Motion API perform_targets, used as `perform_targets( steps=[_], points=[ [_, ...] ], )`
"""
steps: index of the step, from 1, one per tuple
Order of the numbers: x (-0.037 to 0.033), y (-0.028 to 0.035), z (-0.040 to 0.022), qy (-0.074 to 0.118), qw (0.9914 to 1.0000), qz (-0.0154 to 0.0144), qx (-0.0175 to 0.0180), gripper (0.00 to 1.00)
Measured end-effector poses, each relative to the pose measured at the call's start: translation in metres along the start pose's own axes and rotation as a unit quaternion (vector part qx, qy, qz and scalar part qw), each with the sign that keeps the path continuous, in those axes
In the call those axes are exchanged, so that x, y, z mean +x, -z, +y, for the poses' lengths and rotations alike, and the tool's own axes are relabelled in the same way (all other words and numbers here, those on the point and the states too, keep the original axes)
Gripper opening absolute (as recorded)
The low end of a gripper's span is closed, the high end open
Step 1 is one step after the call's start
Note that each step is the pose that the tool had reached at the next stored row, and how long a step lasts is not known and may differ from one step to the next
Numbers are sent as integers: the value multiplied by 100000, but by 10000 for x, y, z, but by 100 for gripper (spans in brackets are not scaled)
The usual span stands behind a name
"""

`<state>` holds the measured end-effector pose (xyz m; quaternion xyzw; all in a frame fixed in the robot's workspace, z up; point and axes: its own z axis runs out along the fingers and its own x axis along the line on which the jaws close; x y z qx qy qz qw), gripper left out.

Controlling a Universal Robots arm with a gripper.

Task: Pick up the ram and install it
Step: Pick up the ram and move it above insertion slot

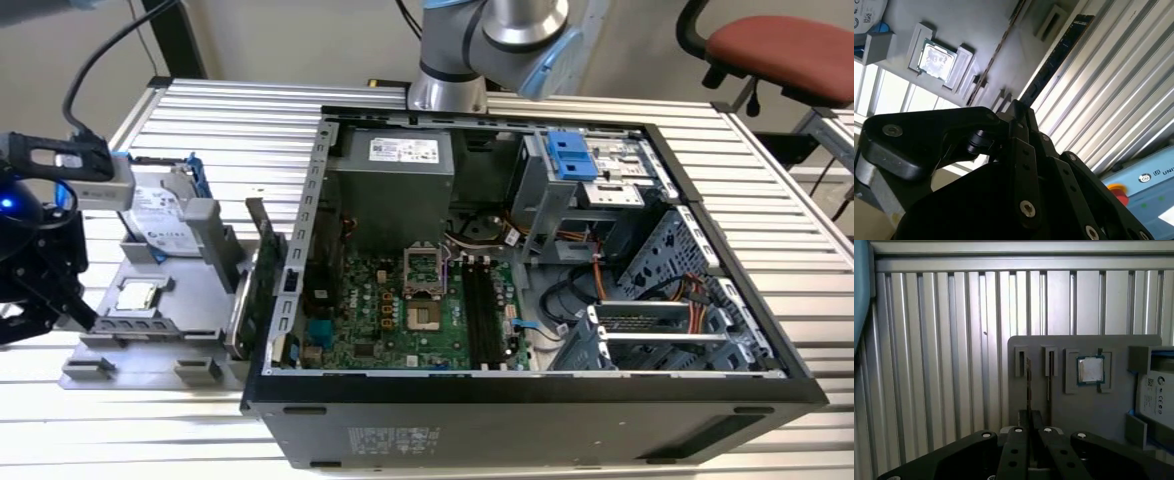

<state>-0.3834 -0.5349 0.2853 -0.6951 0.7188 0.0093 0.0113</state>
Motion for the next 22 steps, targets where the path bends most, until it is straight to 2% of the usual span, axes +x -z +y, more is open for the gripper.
perform_targets(
  steps=[22],
  points=[
    [-7, 214, 0, -4, 100000, 0, -2, 0]
  ],
)
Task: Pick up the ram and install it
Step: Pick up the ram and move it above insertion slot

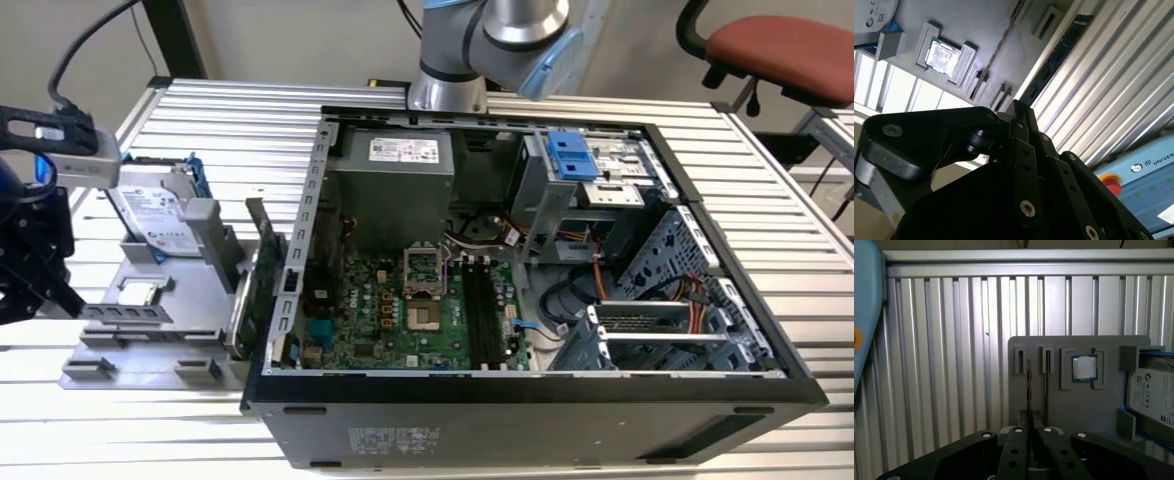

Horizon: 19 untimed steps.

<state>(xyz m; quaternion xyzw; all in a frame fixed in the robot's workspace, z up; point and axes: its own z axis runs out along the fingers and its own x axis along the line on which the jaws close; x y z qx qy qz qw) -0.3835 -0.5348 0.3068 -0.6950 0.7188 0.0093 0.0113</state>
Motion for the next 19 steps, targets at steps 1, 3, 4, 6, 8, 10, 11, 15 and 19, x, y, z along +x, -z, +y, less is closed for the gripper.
perform_targets(
  steps=[1, 3, 4, 6, 8, 10, 11, 15, 19],
  points=[
    [0, 10, 0, 1, 100000, -2, 1, 0],
    [-1, 29, 0, 2, 100000, -4, 4, 0],
    [-1, 39, 0, 1, 100000, -1, 1, 0],
    [-1, 60, -2, 16, 100000, 1, -1, 0],
    [-1, 80, -2, 13, 100000, -4, 2, 0],
    [-2, 104, -1, 13, 100000, -4, 3, 0],
    [-3, 118, -1, 9, 100000, -1, 0, 0],
    [-5, 174, -1, 3, 100000, 1, -1, 0],
    [-7, 244, -1, 2, 100000, -2, 2, 0]
  ],
)
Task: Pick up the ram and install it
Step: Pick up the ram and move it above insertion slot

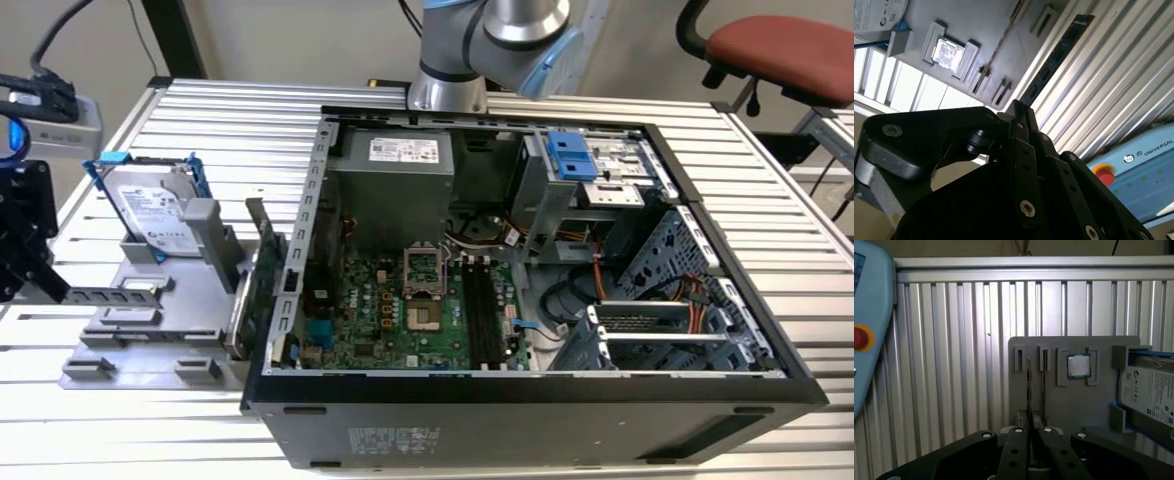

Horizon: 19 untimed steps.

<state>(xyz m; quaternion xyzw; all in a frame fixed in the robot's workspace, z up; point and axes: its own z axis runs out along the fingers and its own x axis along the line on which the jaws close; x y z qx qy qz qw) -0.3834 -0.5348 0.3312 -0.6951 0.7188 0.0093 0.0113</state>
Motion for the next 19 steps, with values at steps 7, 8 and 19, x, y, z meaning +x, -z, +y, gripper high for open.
perform_targets(
  steps=[7, 8, 19],
  points=[
    [-3, 124, -1, 9, 100000, -2, 1, 0],
    [-4, 139, -1, 8, 100000, 0, 1, 0],
    [-10, 305, -2, 8, 100000, 0, -3, 0]
  ],
)
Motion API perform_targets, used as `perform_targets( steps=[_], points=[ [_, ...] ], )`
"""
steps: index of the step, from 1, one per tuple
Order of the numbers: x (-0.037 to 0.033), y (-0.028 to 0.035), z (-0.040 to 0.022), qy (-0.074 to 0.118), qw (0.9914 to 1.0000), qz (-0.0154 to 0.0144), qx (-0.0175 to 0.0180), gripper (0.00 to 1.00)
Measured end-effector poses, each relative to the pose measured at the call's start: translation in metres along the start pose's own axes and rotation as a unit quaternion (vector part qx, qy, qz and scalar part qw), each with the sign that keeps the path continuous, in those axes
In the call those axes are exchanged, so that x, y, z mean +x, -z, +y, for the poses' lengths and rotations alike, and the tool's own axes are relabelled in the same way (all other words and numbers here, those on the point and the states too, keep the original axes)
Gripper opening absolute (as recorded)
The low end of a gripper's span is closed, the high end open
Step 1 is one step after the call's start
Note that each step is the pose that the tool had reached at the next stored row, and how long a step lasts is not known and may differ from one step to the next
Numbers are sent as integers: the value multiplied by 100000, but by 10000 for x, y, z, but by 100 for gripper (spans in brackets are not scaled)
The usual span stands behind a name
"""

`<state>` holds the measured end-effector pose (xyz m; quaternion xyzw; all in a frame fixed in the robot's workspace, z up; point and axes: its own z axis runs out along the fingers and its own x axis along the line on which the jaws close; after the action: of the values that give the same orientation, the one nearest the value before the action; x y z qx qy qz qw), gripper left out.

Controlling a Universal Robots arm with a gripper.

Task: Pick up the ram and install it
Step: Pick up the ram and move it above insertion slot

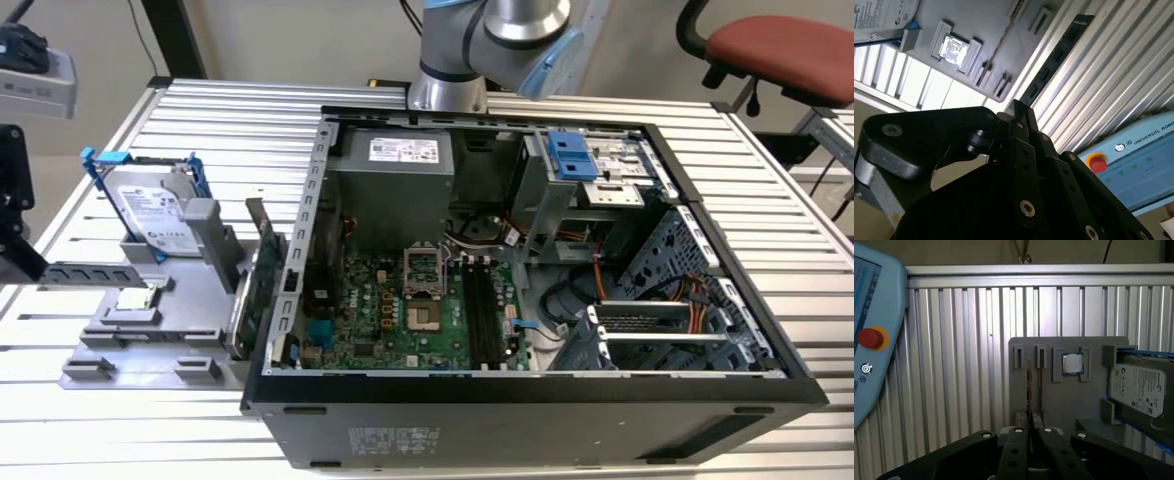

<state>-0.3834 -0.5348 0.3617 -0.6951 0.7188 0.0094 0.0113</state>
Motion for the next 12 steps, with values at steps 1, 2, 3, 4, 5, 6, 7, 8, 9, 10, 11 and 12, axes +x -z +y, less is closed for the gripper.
perform_targets(
  steps=[1, 2, 3, 4, 5, 6, 7, 8, 9, 10, 11, 12],
  points=[
    [-1, 14, 0, 4, 100000, 1, 2, 0],
    [-2, 28, -1, 6, 100000, 1, 2, 0],
    [-4, 43, 0, 0, 100000, 0, 3, 0],
    [-7, 60, 0, -2, 100000, 3, 1, 0],
    [-9, 77, 0, -2, 100000, 0, 3, 0],
    [-11, 92, 0, -2, 100000, 1, 4, 0],
    [-13, 109, 0, -1, 100000, -2, 6, 0],
    [-15, 126, 0, -1, 100000, -2, 5, 0],
    [-16, 142, 0, 0, 100000, 2, 4, 0],
    [-19, 159, 0, -3, 100000, 4, 4, 0],
    [-21, 174, 1, -4, 100000, 3, 5, 0],
    [-23, 190, 0, -2, 100000, 2, 9, 0]
  ],
)
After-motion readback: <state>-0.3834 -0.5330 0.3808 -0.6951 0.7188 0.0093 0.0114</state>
